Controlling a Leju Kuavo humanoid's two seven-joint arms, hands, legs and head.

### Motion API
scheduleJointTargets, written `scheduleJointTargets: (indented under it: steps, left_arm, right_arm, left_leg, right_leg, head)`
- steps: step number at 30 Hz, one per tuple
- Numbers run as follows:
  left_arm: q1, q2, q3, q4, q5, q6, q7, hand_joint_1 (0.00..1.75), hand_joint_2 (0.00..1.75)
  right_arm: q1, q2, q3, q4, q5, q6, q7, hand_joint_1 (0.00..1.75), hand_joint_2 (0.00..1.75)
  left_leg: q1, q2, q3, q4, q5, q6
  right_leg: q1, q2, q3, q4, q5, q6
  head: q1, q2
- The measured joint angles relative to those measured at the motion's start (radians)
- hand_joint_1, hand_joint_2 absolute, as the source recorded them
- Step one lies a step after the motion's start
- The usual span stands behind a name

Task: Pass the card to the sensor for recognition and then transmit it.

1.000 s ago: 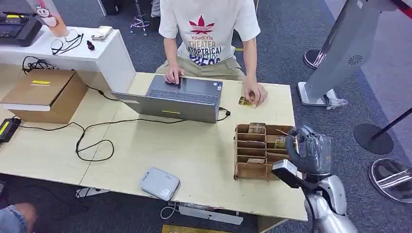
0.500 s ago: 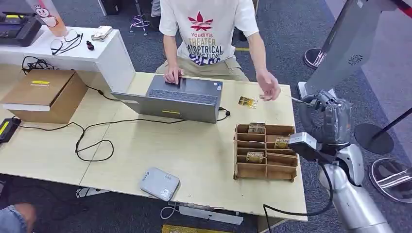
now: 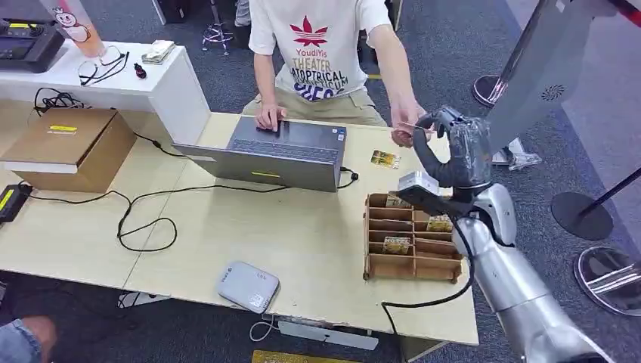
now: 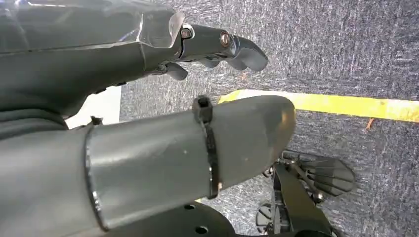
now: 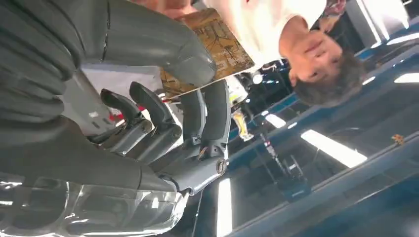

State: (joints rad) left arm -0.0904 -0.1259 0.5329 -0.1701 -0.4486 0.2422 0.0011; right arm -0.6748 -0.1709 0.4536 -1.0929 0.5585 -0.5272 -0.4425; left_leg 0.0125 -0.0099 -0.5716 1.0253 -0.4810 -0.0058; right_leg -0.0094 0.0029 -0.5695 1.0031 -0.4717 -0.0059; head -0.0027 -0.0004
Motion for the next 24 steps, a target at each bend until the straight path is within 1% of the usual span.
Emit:
scheduleJointTargets:
  steps: [3,4,5,6,7,8,9,10,15,20,24]
  left_arm:
    - [0.000,0.000,-0.003,0.000,-0.002,0.000,-0.003,0.00,0.00]
    - [0.000,0.000,-0.006,0.000,-0.002,0.000,-0.003,0.00,0.00]
    - [-0.001,0.000,-0.008,0.000,-0.003,0.000,-0.003,0.00,0.00]
    - [-0.001,-0.001,-0.010,0.000,-0.003,0.000,-0.002,0.00,0.00]
    - [-0.002,-0.002,-0.010,0.000,-0.003,0.001,0.001,0.00,0.00]
    - [-0.002,-0.002,-0.011,0.000,-0.003,0.003,0.003,0.00,0.00]
    - [-0.002,-0.002,-0.011,0.000,-0.003,0.003,0.006,0.00,0.00]
    - [-0.003,-0.002,-0.012,0.000,-0.003,0.003,0.006,0.00,0.00]
    - [-0.003,-0.002,-0.014,0.000,-0.006,-0.001,0.006,0.00,0.00]
    - [-0.004,-0.002,-0.015,0.000,-0.006,-0.005,0.006,0.00,0.00]
    - [-0.003,0.000,-0.015,0.000,0.000,-0.005,0.005,0.00,0.00]
  right_arm:
    - [-0.030,0.033,0.023,0.055,0.017,-0.006,0.002,1.75,1.75]
    - [-0.038,0.043,0.029,0.076,0.019,-0.007,0.002,1.71,1.75]
    - [-0.045,0.051,0.035,0.092,0.019,-0.008,0.002,1.45,1.75]
    - [-0.052,0.061,0.042,0.109,0.019,-0.008,0.002,1.34,1.75]
    - [-0.057,0.070,0.048,0.126,0.020,-0.008,0.003,0.99,1.75]
    - [-0.062,0.079,0.054,0.144,0.024,-0.007,0.003,0.84,1.75]
    - [-0.067,0.087,0.061,0.164,0.031,-0.007,0.006,0.61,1.75]
    - [-0.070,0.094,0.070,0.182,0.034,-0.007,0.009,0.00,1.75]
    - [-0.067,0.117,0.096,0.237,0.039,-0.014,0.022,0.00,1.75]
    - [-0.057,0.118,0.104,0.264,0.040,-0.020,0.027,0.00,1.75]
    - [-0.048,0.120,0.109,0.269,0.029,-0.024,0.019,0.00,1.75]
  left_leg:
    - [0.000,0.000,0.000,0.000,0.000,0.000]
    - [0.000,0.000,0.000,0.000,0.000,0.000]
    - [0.000,0.000,0.000,0.000,0.000,0.000]
    - [0.000,0.000,0.000,0.000,0.000,0.000]
    - [0.000,0.000,0.000,0.000,0.000,0.000]
    - [0.000,0.000,0.000,0.000,0.000,0.000]
    - [0.000,0.000,0.000,0.000,0.000,0.000]
    - [0.000,0.000,0.000,0.000,0.000,0.000]
    - [0.000,-0.001,0.000,0.000,0.000,0.000]
    - [0.000,-0.001,0.000,0.000,0.000,0.000]
    - [0.000,-0.001,0.000,0.000,0.000,0.000]
  right_leg:
    - [0.000,0.000,0.000,0.000,0.000,0.000]
    - [0.000,0.000,0.000,0.000,0.000,0.000]
    - [0.000,0.000,0.000,0.000,0.000,0.000]
    - [0.000,0.000,0.000,0.000,0.000,0.000]
    - [0.000,0.000,0.000,0.000,0.000,0.000]
    - [0.000,0.000,0.000,0.000,0.000,0.000]
    - [0.000,0.000,0.000,0.000,0.000,0.000]
    - [0.000,0.000,0.000,0.000,0.000,0.000]
    - [0.000,-0.001,0.000,0.000,0.000,0.000]
    - [0.000,0.000,0.000,0.000,0.000,0.000]
    - [0.000,0.000,0.000,0.000,0.000,0.000]
  head:
    - [-0.001,0.000]
    - [0.000,0.000]
    - [0.000,0.000]
    - [0.000,0.000]
    - [0.000,0.000]
    - [0.000,0.000]
    - [0.000,0.000]
    - [0.000,0.000]
    - [0.000,0.000]
    - [0.000,0.000]
    - [0.000,0.000]
